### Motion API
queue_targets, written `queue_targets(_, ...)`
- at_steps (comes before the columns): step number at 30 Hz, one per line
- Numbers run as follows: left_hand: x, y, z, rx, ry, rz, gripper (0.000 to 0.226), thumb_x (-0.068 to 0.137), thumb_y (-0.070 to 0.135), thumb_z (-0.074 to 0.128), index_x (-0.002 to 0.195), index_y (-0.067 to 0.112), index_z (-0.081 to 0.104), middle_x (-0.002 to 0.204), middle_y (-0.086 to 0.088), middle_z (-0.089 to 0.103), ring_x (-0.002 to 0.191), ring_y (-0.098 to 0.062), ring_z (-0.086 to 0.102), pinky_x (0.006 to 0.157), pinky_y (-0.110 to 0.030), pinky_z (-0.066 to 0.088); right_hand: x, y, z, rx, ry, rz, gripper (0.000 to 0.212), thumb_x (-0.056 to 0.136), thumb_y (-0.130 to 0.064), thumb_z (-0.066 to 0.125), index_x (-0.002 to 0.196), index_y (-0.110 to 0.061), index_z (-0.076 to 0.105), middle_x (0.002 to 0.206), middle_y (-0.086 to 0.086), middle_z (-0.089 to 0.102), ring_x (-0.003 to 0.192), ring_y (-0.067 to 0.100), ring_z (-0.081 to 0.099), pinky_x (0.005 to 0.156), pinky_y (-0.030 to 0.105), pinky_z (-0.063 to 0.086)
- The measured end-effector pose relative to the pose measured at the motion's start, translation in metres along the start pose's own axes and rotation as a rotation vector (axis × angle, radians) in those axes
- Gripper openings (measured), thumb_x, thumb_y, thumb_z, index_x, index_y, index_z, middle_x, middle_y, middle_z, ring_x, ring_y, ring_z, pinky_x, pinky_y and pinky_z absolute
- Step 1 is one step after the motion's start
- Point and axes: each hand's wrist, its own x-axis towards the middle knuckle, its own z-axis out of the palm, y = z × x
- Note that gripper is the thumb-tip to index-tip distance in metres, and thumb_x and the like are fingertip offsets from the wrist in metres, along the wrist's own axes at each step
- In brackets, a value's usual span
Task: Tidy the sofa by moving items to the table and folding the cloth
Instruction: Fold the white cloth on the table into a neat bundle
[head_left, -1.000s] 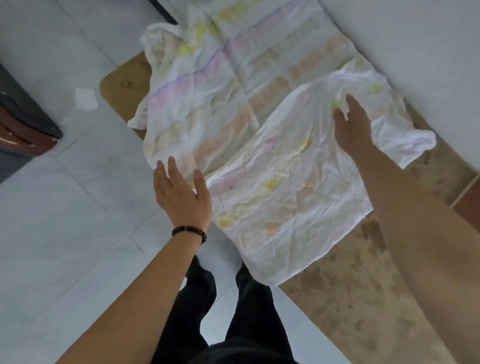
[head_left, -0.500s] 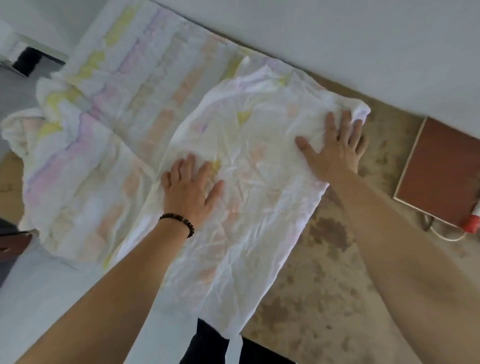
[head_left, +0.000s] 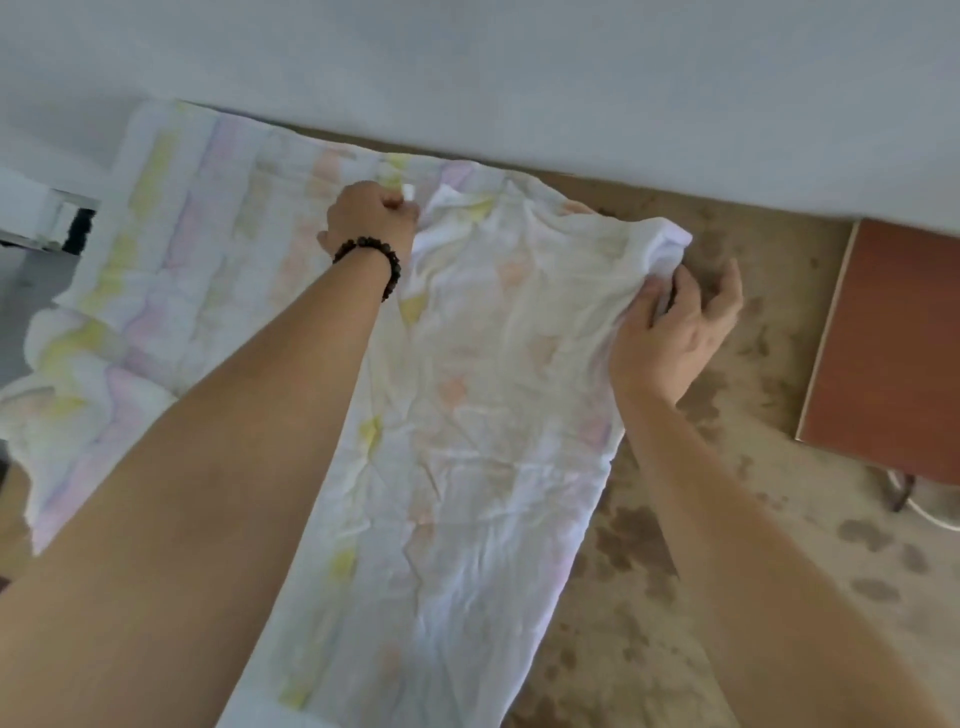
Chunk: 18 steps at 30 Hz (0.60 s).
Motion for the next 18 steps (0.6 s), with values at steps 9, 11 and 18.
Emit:
queue_targets(9,0.038,-0.007,-0.014,-0.248,0.287,-0.082,0.012,0.093,0.027,0.052,0.1,0.021,0.06,0.094,0.009,0.063,0.095,-0.008,0.063,0.069,-0.006,0.033,-0.003,0.003,0.015,-0.057,0.218,-0.148,0.024,0.1,-0.026,0.052,0.11,-0.011,0.067,0.119,0.008,0.061,0.132,0.031,0.045,0.107,0.032,0.032)
queue_targets(11,0.037,-0.017,-0.011,-0.344,0.243,-0.112,0.022,0.089,0.031,0.055,0.106,0.018,0.059,0.089,0.011,0.061,0.094,-0.01,0.066,0.074,-0.011,0.043,-0.003,0.002,0.015,-0.091,0.227,-0.141,0.027,0.099,-0.028,0.052,0.114,-0.013,0.068,0.118,0.007,0.062,0.133,0.03,0.045,0.104,0.03,0.031)
queue_targets(18,-0.108,-0.068,0.0,-0.137,0.113,0.568,0.061,0.095,0.044,0.049,0.144,0.009,0.041,0.149,-0.008,0.042,0.14,-0.026,0.036,0.116,-0.033,0.026,0.0,-0.01,0.009,-0.299,0.088,-0.091,0.047,0.099,-0.051,0.038,0.127,-0.02,0.059,0.131,0.005,0.052,0.135,0.028,0.036,0.105,0.035,0.024)
